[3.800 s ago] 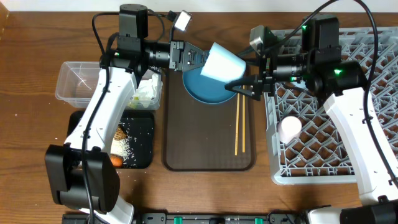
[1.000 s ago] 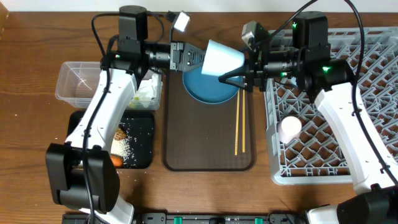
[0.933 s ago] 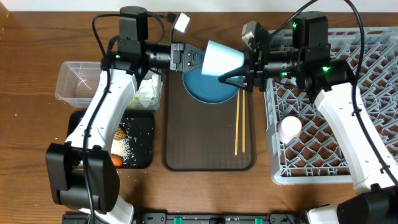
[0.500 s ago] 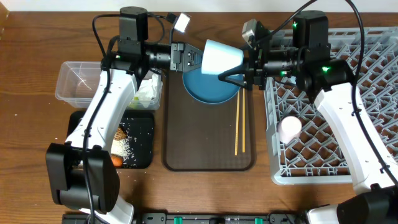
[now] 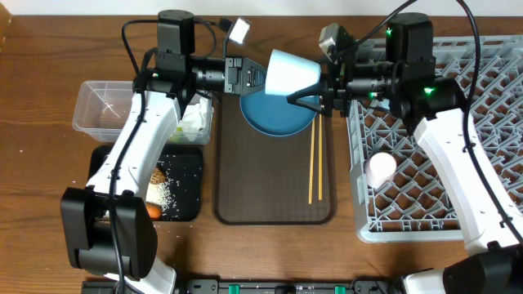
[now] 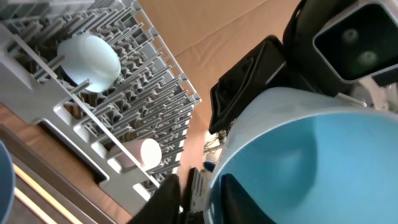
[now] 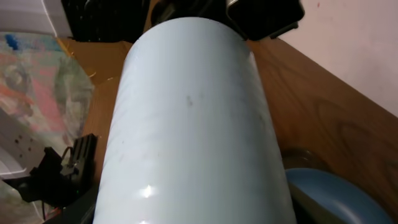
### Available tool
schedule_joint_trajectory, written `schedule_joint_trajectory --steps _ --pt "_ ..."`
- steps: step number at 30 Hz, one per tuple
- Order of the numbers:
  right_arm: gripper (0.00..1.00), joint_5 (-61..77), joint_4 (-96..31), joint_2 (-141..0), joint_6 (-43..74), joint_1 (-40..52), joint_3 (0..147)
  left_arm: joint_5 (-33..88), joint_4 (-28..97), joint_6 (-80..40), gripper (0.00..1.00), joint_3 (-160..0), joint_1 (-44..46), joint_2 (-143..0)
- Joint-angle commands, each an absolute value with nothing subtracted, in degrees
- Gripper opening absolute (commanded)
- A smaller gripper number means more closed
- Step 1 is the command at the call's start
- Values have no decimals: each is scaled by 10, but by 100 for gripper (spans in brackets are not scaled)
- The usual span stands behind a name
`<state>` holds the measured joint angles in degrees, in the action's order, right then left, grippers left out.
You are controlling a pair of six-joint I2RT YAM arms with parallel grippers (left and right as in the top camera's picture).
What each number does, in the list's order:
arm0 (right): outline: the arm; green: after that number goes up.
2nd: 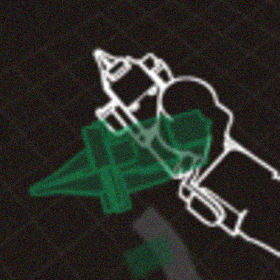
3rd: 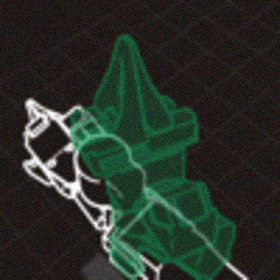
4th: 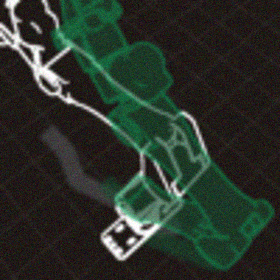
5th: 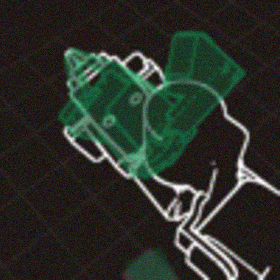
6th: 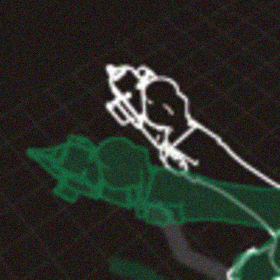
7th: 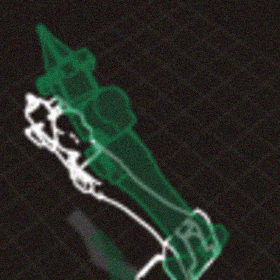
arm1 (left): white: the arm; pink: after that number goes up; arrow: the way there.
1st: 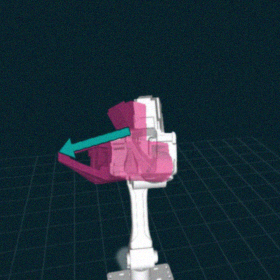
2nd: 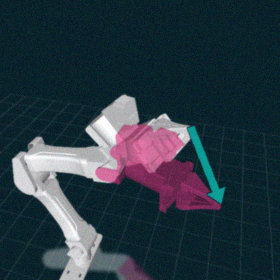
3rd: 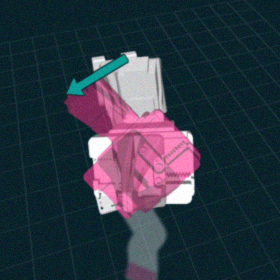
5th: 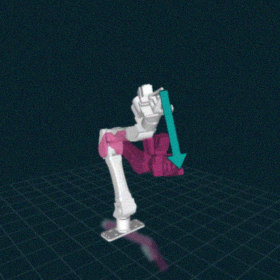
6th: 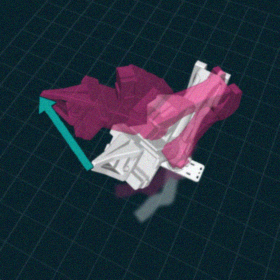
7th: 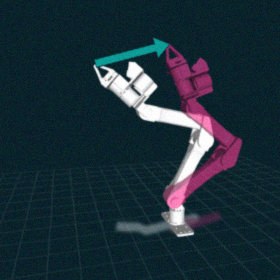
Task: Sort waste into correct bins and load items into the dishwasher rack
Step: 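Grasp the light-blue cup with the right gripper and release the left, then carry the light-blue cup right into the dishwasher rack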
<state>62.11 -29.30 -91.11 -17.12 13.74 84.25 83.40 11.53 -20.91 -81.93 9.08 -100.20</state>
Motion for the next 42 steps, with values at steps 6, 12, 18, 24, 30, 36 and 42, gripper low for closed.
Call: schedule_joint_trajectory --steps 6,12,18,24,30,36,42 --pt "24 639 -294 -894 -164 124 846 752 115 -200 26 -811 86 -1006" --pt "24 639 -297 -888 -137 97 846 679 143 -200 26 -811 64 -1006" --pt "24 582 -332 -865 -94 65 846 578 208 -200 26 -811 58 -1006" --pt "23 450 -434 -829 -75 36 853 529 234 -199 26 -811 58 -1006" --pt "22 309 -564 -802 -30 12 902 528 234 -198 26 -811 58 -1006" --pt "22 171 -686 -801 19 7 950 524 236 -198 26 -811 58 -1006" --pt "21 103 -753 -808 43 6 950 481 262 -198 26 -811 58 -1006"
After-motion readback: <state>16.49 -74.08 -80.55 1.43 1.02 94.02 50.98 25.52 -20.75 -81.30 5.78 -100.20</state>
